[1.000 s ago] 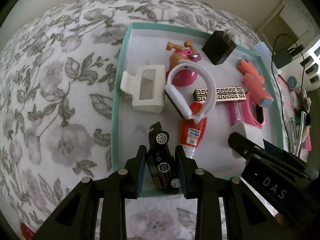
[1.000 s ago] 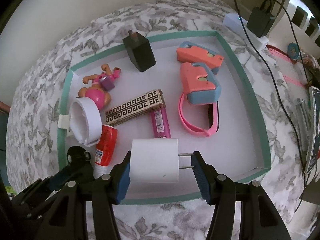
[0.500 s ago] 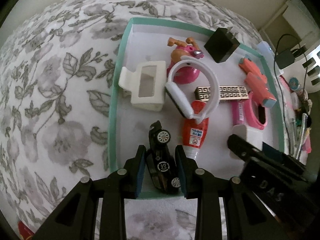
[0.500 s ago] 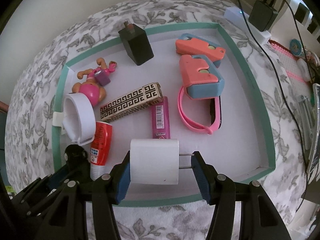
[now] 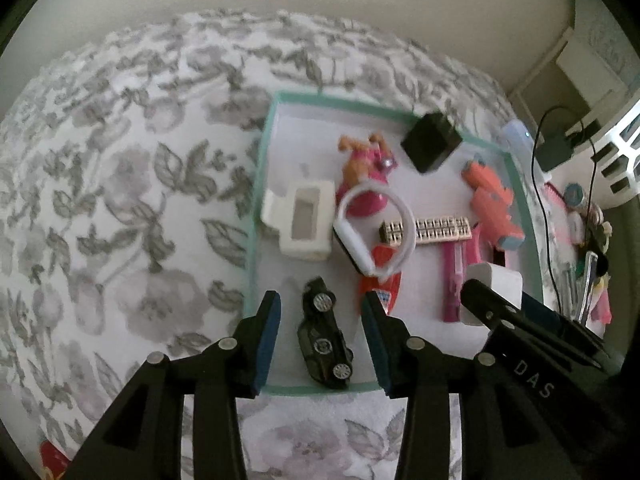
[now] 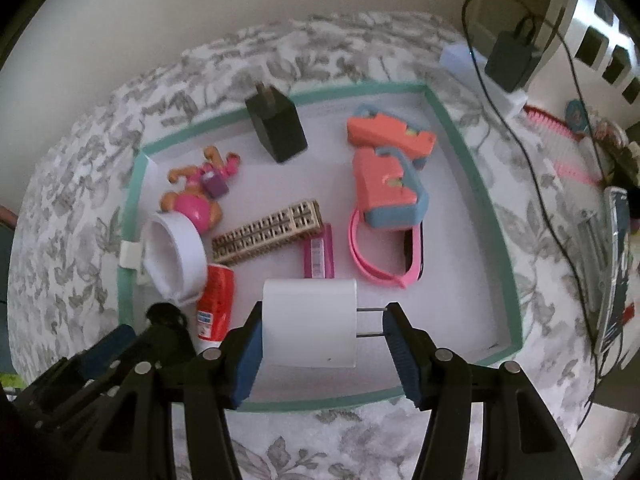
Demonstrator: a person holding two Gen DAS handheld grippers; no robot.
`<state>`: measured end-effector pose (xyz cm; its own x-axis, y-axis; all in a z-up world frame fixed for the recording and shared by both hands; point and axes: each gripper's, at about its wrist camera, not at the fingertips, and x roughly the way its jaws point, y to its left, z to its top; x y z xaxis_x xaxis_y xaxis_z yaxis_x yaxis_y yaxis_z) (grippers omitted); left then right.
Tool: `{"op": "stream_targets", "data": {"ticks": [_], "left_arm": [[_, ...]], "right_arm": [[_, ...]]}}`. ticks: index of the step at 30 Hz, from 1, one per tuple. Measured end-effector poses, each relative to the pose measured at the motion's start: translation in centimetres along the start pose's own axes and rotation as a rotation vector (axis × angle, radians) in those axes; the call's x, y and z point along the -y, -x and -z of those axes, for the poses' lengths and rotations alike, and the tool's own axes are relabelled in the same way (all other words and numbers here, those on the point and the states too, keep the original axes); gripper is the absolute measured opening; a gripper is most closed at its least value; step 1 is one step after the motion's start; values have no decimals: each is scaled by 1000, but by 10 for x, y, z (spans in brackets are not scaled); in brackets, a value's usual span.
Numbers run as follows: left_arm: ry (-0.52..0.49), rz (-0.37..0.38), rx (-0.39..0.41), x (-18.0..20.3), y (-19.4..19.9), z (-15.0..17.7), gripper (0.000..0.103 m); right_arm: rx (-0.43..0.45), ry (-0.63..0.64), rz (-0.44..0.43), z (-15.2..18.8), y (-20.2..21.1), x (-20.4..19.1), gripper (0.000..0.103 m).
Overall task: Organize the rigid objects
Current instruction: 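Lower toy car and white charger into the tray and open both tools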
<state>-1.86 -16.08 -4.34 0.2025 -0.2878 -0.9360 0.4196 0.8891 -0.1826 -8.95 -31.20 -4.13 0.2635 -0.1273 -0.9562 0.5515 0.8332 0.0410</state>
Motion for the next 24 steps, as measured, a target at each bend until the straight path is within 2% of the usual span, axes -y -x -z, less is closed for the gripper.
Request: {"op": "stream_targets", "data": {"ticks": [2, 5, 8, 11, 12, 14, 16, 17, 22, 24], "left_arm": [[9, -7, 22, -4, 6, -3, 44], [27, -25, 40, -13, 9, -6, 52], [37, -55, 42, -19, 8, -6, 54], [53, -94, 33, -25, 4, -6, 64], [57, -106, 34, -24, 4, -6, 64], [63, -124, 33, -27, 3, -7, 66], [73, -142, 37, -29, 3, -6, 72], [79, -150, 40, -32, 3, -6, 78], [113, -164, 43, -40, 2, -7, 80], [124, -173, 42, -43, 2, -7, 90]], "right_arm": [[17, 2, -1, -1, 5, -1, 61], [22, 7, -3, -2, 4, -3, 61], [2, 15, 1, 0, -2, -5, 61], [-11, 17, 5, 1, -7, -5, 61], [-10, 16, 6, 1, -8, -5, 61], [-1, 17, 11, 1, -7, -4, 63], [13, 21, 16, 1, -6, -4, 69], [21, 24, 17, 0, -5, -4, 71], [30, 38, 24, -1, -4, -6, 72], [34, 39, 29, -1, -3, -6, 75]]}}
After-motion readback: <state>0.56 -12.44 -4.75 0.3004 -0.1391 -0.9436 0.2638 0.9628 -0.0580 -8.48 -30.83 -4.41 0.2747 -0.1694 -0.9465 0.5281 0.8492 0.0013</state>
